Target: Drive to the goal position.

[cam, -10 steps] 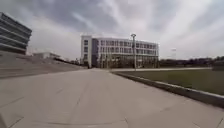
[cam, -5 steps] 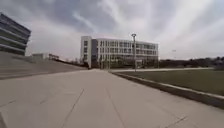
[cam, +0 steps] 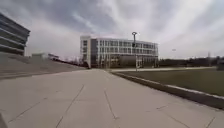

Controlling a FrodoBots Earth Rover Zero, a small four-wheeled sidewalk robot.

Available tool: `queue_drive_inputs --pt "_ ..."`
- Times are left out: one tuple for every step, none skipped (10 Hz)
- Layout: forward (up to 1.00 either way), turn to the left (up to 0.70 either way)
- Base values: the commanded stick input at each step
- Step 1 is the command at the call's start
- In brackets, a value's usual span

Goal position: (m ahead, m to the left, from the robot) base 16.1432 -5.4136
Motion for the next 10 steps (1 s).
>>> queue_drive_inputs --pt "0.7 0.0" --pt "0.7 0.0" --pt "0.7 0.0" --pt "0.7 0.0" --pt "0.7 0.0" --pt "0.7 0.0" --pt "0.7 0.0" --pt "0.7 0.0" --pt "0.7 0.0" --pt "0.7 0.0"
